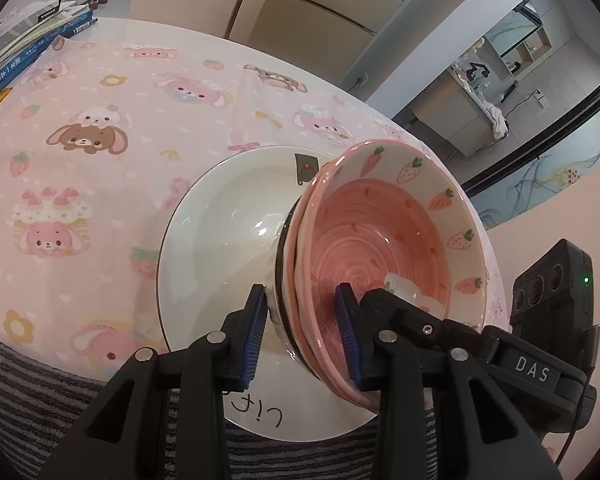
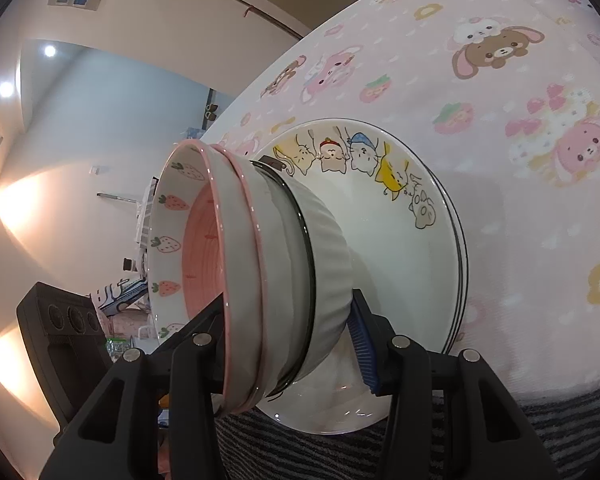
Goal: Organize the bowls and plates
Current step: 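Lower the pink bowl stack onto the plate stack and open both tools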
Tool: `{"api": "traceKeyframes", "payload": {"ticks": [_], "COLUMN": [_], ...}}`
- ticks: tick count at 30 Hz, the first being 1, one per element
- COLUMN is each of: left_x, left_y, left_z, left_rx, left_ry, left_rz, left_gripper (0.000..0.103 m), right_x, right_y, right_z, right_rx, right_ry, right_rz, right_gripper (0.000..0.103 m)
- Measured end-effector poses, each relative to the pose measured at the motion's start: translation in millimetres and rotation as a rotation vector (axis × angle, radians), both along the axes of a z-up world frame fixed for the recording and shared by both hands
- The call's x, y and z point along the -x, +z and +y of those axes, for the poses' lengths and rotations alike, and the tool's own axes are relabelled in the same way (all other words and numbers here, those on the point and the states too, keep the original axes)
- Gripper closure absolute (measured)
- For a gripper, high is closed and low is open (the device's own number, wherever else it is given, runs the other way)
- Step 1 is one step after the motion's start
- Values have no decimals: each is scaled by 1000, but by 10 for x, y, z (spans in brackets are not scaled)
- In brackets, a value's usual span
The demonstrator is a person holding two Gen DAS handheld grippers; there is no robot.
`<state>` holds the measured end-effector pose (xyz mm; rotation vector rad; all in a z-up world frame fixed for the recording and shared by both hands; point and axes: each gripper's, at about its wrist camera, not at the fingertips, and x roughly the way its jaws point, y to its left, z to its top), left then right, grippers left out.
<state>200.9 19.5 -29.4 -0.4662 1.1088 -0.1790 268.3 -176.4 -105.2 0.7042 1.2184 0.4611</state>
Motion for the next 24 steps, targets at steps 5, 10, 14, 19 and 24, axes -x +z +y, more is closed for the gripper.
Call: {"api": "traceKeyframes", "payload": {"ticks": [5, 10, 14, 19, 24], "left_x": [-1, -11, -33, -1, 57], "left_y": [18, 16, 56, 129, 210], "left_z": [-18, -7, -12, -38, -48], "left_rx": [-14, -12, -37, -99, -145], "left_ry": [-5, -10, -15, -28, -34], "left_rz": [-9, -10, -42, -75, -121], "left_gripper": [70, 70, 67, 66, 66], "right_x": [-4, -12, 7, 26, 44], "right_y": [22, 14, 75, 233, 279], "right_z": [22, 26, 11, 23, -42], "right_rx": [27, 32, 75, 185, 183], "right_ry": [7, 4, -16, -12, -8], "right_rz": [-15, -21, -64, -134, -144], "right_gripper": [53, 52, 49, 44, 44]}}
